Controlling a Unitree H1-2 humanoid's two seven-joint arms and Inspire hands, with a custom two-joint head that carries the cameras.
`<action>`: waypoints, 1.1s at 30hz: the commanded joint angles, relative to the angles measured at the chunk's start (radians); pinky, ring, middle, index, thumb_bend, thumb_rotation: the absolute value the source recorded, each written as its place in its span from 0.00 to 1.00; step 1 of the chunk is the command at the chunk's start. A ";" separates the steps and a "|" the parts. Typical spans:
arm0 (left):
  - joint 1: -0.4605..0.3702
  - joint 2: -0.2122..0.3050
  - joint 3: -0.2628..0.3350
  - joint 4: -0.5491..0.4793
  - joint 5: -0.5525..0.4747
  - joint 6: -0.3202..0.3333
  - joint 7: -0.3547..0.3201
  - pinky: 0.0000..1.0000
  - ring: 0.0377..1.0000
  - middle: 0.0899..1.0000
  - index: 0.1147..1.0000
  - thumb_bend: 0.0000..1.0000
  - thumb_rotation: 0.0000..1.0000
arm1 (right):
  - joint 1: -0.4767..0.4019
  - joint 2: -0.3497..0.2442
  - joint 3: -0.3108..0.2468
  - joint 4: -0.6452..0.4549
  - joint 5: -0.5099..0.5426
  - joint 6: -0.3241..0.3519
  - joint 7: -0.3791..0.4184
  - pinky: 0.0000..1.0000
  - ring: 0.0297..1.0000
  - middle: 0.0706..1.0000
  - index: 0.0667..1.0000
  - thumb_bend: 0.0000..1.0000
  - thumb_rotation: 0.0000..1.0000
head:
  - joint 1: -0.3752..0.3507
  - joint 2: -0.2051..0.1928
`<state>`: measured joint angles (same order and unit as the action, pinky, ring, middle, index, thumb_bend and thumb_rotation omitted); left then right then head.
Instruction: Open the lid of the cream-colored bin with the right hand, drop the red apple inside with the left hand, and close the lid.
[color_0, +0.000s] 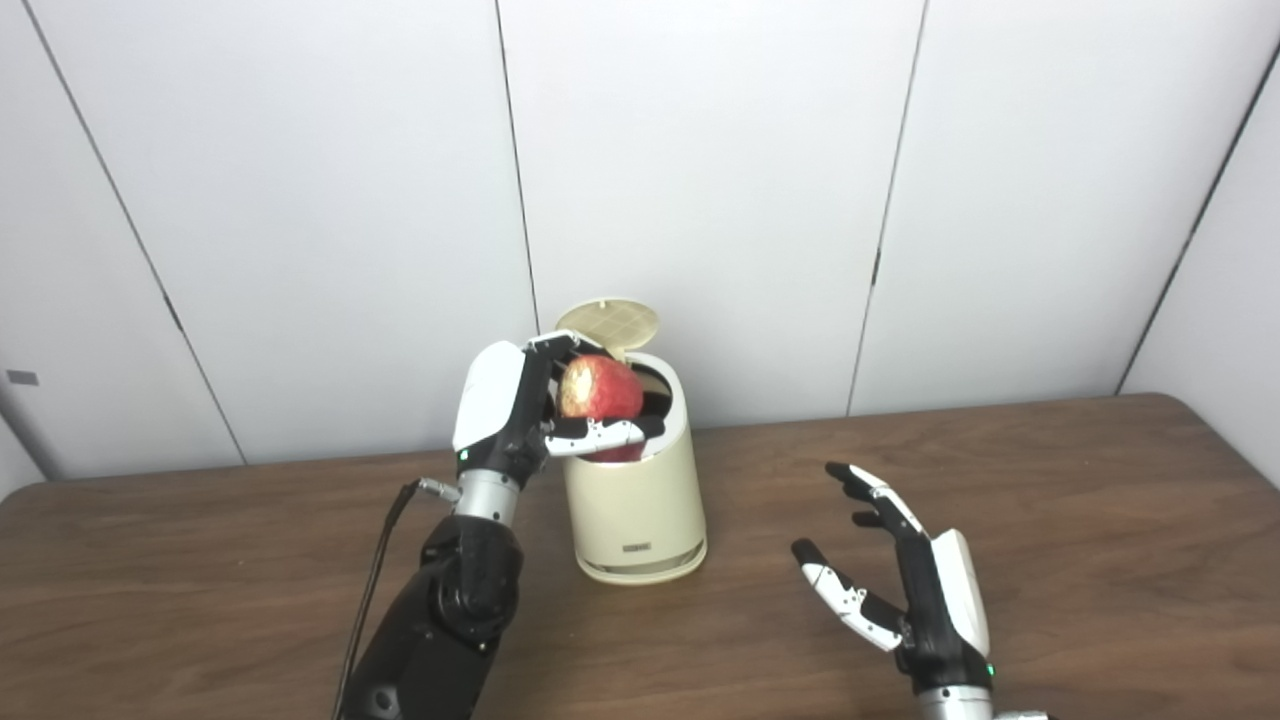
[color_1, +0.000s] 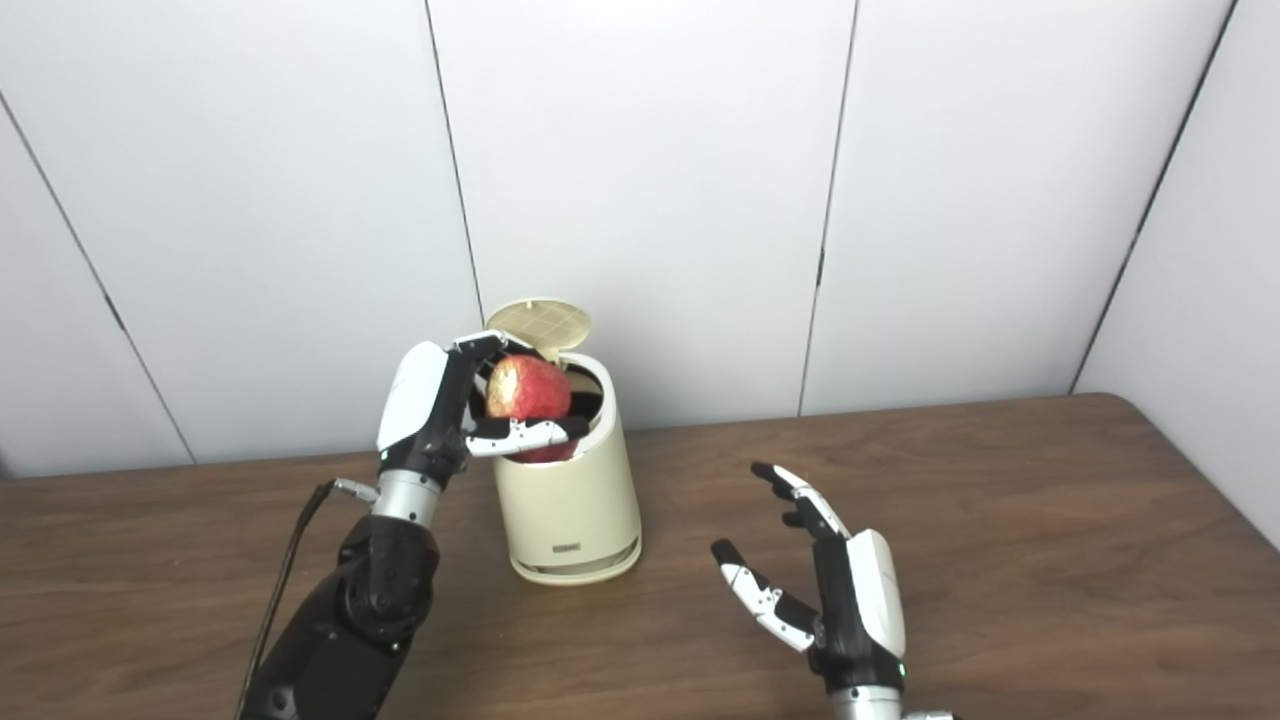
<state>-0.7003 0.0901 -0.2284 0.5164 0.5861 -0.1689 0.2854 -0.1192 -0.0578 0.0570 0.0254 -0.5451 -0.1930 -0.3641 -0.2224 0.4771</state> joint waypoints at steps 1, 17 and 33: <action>-0.011 0.006 -0.018 -0.031 0.009 0.024 -0.038 0.43 0.53 0.59 0.57 0.98 0.19 | 0.015 0.030 0.020 0.012 -0.001 -0.019 -0.010 0.71 0.80 0.80 0.78 0.24 0.43 | 0.001 0.002; 0.027 0.014 -0.033 -0.114 -0.009 0.030 -0.067 0.43 0.51 0.58 0.56 1.00 0.17 | 0.015 0.028 0.020 0.008 -0.005 -0.017 -0.012 0.69 0.79 0.80 0.77 0.25 0.43 | 0.004 0.005; 0.030 0.022 -0.051 -0.147 0.023 0.053 -0.077 0.44 0.54 0.62 0.62 1.00 0.21 | 0.011 0.032 0.020 0.008 -0.011 -0.011 -0.013 0.68 0.79 0.80 0.77 0.25 0.46 | 0.006 0.010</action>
<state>-0.6495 0.1128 -0.2690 0.3869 0.5937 -0.1192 0.2231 -0.1190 -0.0580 0.0579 0.0243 -0.5536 -0.1930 -0.3647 -0.2178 0.4863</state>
